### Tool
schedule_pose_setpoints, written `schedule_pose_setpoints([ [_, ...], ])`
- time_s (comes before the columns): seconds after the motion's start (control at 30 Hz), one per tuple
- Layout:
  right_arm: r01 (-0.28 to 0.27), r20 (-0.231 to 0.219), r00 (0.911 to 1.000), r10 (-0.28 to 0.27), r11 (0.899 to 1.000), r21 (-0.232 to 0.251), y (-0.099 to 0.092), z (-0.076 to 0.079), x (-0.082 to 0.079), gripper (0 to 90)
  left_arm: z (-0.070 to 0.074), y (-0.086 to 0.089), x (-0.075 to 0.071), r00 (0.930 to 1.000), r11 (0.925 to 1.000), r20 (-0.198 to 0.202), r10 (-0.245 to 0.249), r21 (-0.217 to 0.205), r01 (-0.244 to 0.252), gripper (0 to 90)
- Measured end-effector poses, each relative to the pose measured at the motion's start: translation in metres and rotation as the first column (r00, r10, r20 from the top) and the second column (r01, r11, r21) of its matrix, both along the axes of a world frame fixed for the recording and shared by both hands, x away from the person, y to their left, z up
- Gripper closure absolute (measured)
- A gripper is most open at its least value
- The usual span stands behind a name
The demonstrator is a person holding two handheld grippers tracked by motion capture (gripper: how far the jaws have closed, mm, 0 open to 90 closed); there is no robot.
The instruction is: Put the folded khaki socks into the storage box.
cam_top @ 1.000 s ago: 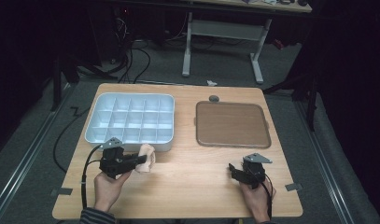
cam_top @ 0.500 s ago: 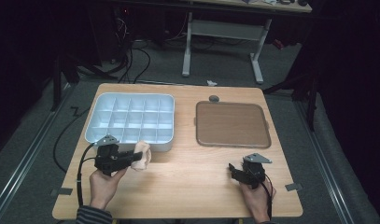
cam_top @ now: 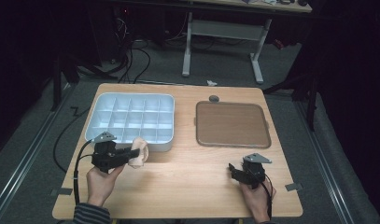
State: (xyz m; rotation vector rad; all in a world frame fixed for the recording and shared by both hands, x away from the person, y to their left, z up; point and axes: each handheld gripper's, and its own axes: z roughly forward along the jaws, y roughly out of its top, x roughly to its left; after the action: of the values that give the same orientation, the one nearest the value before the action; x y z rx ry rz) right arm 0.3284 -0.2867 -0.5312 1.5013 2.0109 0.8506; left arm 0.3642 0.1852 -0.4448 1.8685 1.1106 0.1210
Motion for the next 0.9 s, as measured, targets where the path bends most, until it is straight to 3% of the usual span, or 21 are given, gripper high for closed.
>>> schedule_pose_setpoints([
  [0.4,0.003,-0.001,1.0,-0.003,1.0,0.003,0.0,0.0,0.0,33.3,0.002,0.006,0.003,0.9998,0.9997,-0.012,0.013,-0.02,-0.013,74.6],
  [0.9,0.001,0.0,1.0,-0.001,1.0,0.0,0.0,0.0,0.0,33.2,0.017,0.01,0.01,0.9995,0.9996,0.016,0.026,-0.008,-0.026,74.7],
])
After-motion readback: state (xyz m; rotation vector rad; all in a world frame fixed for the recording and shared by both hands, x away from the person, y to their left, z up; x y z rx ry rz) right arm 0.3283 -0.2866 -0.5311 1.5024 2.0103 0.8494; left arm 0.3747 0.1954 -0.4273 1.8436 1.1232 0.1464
